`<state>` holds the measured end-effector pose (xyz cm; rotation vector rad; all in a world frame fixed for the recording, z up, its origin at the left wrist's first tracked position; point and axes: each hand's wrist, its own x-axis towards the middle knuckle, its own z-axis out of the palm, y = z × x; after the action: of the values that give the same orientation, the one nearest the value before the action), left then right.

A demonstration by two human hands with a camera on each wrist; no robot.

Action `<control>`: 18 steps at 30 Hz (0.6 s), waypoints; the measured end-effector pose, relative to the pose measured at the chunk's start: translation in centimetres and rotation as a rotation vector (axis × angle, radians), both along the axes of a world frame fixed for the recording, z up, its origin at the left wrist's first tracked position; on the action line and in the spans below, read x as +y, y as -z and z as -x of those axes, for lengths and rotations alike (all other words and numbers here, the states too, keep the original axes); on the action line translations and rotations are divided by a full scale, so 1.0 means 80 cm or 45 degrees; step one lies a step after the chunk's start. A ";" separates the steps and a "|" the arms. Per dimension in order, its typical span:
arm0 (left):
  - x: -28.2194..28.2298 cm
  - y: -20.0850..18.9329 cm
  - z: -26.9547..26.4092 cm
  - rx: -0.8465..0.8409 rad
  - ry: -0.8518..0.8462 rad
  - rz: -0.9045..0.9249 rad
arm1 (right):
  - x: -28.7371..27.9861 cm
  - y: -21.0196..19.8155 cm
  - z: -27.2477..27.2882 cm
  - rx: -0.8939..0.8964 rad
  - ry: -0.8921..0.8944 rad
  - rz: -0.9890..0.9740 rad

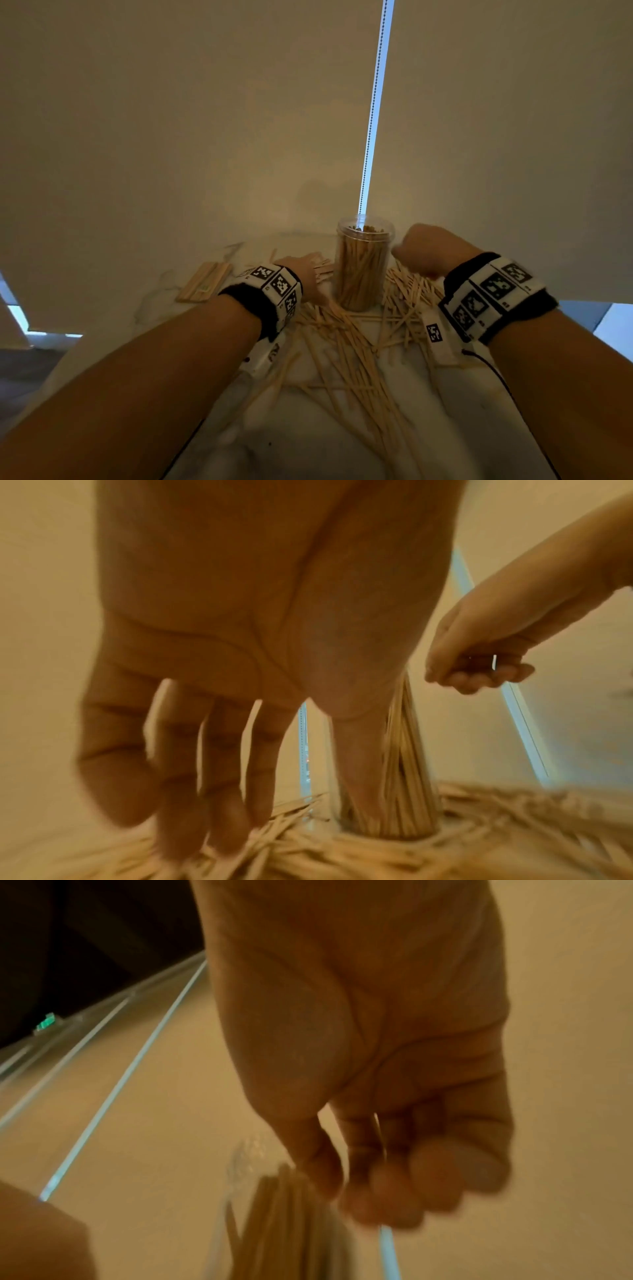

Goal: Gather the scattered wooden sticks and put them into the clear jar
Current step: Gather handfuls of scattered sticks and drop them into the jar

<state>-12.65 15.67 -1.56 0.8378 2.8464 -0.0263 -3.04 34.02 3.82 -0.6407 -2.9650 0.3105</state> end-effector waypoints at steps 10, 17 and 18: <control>-0.052 0.037 -0.039 -0.051 0.099 0.273 | -0.014 0.081 -0.041 -0.655 0.041 -0.166; -0.039 0.038 -0.054 -0.061 0.246 0.156 | -0.067 0.090 -0.041 -0.678 -0.197 -0.094; -0.040 0.034 -0.049 -0.072 0.218 0.112 | -0.073 0.089 -0.041 -0.660 -0.206 -0.081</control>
<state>-8.76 12.47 -4.29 1.0427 2.6922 -0.1467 0.25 28.18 -3.30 -0.5410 -3.5137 0.0628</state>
